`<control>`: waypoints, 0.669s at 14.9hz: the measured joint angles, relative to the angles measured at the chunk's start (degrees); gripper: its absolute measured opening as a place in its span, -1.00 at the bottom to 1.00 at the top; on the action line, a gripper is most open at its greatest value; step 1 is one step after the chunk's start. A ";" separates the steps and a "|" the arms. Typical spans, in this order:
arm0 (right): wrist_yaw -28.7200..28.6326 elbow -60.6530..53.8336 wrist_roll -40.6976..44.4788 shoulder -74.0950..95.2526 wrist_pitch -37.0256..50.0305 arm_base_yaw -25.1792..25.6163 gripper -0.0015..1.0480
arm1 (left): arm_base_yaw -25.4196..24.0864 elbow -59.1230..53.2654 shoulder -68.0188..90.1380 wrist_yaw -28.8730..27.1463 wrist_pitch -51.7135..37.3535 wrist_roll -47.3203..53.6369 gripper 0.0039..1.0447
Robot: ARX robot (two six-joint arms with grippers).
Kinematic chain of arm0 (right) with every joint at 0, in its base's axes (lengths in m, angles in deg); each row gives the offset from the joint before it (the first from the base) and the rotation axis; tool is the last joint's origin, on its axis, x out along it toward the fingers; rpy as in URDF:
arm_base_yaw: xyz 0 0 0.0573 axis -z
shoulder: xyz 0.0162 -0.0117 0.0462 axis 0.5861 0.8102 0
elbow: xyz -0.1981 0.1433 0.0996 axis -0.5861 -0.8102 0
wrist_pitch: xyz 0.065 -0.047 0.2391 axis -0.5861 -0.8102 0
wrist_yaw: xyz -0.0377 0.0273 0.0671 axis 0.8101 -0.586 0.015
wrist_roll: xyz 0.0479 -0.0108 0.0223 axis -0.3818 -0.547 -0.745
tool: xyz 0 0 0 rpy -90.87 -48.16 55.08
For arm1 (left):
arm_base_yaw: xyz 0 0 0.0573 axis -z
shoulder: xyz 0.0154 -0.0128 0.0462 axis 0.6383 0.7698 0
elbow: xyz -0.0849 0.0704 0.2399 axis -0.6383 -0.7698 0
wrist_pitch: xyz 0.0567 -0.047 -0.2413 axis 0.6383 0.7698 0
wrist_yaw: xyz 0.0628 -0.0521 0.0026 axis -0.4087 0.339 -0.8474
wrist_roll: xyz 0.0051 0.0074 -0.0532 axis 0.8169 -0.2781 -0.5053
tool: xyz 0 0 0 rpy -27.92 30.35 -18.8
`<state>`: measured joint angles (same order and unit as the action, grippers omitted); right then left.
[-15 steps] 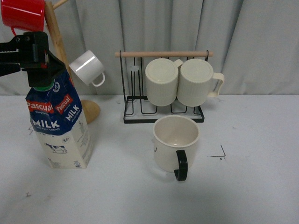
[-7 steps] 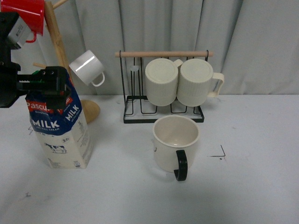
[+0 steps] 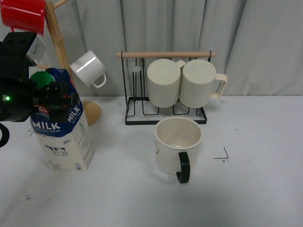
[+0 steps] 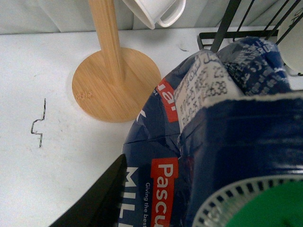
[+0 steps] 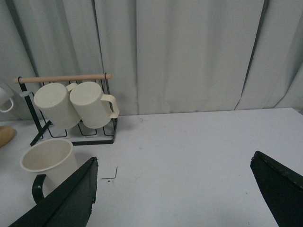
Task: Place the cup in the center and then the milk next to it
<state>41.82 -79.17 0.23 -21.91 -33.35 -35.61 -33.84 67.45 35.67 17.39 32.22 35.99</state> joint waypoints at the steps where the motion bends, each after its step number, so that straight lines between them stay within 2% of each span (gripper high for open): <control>1: 0.00 0.00 0.00 0.00 -0.02 0.00 0.87 | 0.37 0.00 -0.07 -0.22 0.09 -0.22 -0.23; 2: 0.00 0.00 0.00 0.00 0.00 0.00 0.87 | 0.74 0.00 -0.39 -0.76 0.28 -0.20 -0.49; 3: 0.00 0.00 0.00 0.00 0.00 0.00 0.87 | 1.22 0.13 -0.94 -1.11 1.07 -0.24 -0.66; 4: -0.02 0.00 0.00 0.00 0.00 0.00 0.87 | 1.70 0.13 -1.53 -1.62 1.81 -0.37 -0.72; 6: 0.00 0.00 0.02 0.00 -0.02 0.00 0.87 | 5.35 0.37 -2.93 -2.97 2.95 -0.90 -0.74; 10: 0.00 0.00 0.00 0.00 0.00 0.00 0.87 | 13.94 3.34 -2.16 -7.58 -1.77 -1.68 -0.74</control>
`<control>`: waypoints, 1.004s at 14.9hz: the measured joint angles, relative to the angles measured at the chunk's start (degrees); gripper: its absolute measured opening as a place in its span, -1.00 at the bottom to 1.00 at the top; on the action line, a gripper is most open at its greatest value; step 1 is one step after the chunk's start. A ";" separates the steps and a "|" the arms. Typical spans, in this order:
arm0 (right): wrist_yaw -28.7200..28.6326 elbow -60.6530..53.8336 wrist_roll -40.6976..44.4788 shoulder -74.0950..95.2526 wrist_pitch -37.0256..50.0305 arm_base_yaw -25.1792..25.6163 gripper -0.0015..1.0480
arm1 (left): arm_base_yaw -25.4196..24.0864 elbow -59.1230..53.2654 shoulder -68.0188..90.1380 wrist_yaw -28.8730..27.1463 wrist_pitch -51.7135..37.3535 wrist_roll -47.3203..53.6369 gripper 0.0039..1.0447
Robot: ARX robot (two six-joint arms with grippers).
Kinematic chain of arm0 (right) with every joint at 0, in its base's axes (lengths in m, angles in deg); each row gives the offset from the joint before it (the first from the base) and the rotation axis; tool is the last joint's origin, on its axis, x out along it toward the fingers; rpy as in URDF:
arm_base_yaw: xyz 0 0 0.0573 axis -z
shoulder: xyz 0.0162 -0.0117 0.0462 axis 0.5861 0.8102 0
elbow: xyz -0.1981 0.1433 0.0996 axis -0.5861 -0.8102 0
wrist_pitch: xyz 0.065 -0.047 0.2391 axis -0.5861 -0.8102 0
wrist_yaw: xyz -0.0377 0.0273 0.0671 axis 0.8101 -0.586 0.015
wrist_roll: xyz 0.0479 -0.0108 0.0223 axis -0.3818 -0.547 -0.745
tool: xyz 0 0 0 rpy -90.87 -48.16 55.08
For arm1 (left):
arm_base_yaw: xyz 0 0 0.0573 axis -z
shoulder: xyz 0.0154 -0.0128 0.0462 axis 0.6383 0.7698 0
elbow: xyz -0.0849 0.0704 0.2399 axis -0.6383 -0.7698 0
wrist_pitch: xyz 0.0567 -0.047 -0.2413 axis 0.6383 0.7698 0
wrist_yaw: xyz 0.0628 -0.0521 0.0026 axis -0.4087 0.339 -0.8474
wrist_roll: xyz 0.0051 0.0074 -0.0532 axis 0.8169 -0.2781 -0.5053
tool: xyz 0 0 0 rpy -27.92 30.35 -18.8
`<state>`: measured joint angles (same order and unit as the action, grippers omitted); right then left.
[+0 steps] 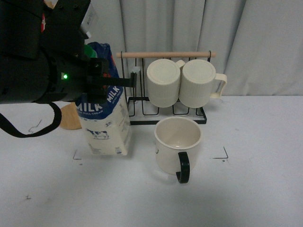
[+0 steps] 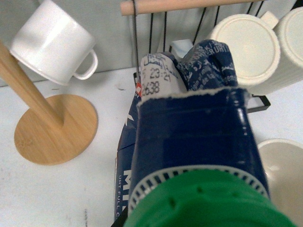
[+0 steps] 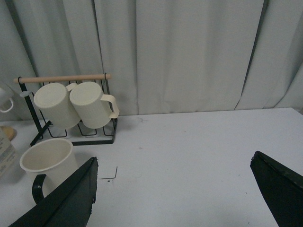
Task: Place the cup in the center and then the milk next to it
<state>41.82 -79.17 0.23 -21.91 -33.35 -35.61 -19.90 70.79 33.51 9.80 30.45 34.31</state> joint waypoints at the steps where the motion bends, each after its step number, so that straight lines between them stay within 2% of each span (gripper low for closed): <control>1: 0.00 0.00 0.00 0.00 -0.02 0.00 0.87 | 1.05 0.35 1.16 -0.55 -0.72 -0.04 -0.74; 6: 0.00 0.00 0.00 0.00 -0.02 0.00 0.87 | 4.61 0.35 5.42 -3.69 -3.34 0.15 -0.75; 13: 0.00 0.00 0.00 0.00 0.00 0.00 0.87 | 6.21 0.35 7.02 -5.81 -4.09 -1.27 -0.72; 15: 0.00 0.00 0.00 0.00 0.00 0.00 0.87 | 6.60 1.55 6.95 -5.92 -4.20 -2.60 -0.30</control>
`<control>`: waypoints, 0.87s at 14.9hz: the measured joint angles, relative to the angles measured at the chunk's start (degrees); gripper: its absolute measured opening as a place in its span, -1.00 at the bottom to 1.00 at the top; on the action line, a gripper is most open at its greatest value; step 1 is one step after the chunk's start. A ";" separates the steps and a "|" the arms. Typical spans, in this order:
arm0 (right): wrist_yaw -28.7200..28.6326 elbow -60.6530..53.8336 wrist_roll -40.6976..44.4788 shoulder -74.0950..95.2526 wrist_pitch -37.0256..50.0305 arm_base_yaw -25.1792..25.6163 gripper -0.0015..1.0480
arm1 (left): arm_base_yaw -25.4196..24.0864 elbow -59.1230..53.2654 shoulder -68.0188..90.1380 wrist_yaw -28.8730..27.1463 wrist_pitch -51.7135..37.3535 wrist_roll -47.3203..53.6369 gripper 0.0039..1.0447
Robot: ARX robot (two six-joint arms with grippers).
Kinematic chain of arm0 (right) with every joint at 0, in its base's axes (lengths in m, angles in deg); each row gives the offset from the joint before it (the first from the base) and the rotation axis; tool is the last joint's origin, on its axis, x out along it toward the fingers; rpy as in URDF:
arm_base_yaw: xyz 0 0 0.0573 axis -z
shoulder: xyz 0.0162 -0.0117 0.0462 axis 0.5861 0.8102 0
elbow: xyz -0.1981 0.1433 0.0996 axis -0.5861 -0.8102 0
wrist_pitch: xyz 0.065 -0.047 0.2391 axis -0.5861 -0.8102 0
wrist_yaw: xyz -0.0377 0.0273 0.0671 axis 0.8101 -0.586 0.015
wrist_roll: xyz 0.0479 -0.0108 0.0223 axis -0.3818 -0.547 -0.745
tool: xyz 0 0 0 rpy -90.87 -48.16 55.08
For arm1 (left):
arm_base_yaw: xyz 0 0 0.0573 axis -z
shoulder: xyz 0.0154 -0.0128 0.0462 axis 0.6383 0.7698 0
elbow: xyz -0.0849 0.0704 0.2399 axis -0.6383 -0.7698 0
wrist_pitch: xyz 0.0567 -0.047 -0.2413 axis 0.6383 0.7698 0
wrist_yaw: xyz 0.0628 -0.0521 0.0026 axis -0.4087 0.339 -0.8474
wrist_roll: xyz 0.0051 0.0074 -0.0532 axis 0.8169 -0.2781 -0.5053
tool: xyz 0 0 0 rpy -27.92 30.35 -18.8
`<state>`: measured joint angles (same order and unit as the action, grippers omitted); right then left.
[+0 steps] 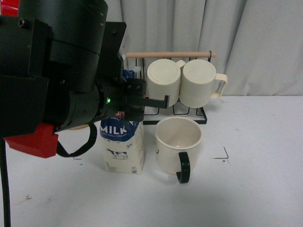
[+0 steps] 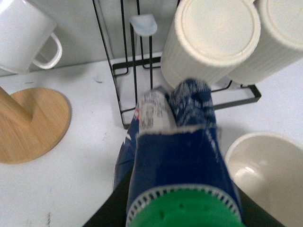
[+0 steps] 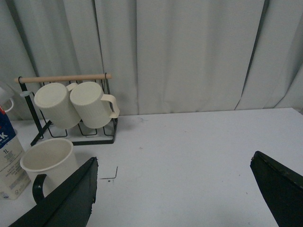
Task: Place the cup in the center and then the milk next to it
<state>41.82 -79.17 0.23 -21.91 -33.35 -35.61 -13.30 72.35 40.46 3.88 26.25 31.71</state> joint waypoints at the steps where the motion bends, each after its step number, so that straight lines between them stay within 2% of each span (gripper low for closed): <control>1: 0.00 0.00 0.00 0.00 0.00 0.00 0.87 | 0.20 0.28 -0.61 0.04 0.17 -0.68 -0.05; 5: 0.00 0.00 0.00 0.00 -0.02 0.00 0.87 | 0.26 -2.78 -6.54 0.11 -0.31 -3.93 0.74; 6: 0.00 0.00 0.00 0.00 0.00 0.00 0.87 | 0.26 -5.73 -11.76 0.15 -3.50 -3.96 0.92; 7: 0.00 0.00 0.00 0.00 0.00 0.00 0.87 | 0.28 -8.02 -17.44 0.61 -3.56 -3.58 0.86; 9: 0.00 0.00 0.00 0.00 0.00 0.00 0.87 | -0.13 -13.51 -29.99 -0.26 0.22 -1.51 0.88; 10: 0.00 0.00 0.00 0.00 0.00 0.00 0.87 | -0.46 -17.86 -34.45 -3.93 -4.90 0.94 0.75; 11: 0.00 0.00 0.00 0.00 -0.02 0.00 0.87 | -2.93 -23.15 -40.57 -6.97 -8.83 3.63 0.51; 13: 0.00 0.00 0.00 0.00 0.02 0.00 0.87 | -8.00 -29.97 -47.93 -5.88 -9.92 5.31 0.09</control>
<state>41.82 -79.17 0.23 -21.91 -33.33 -35.61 -21.30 42.38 -7.47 -2.00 16.33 37.02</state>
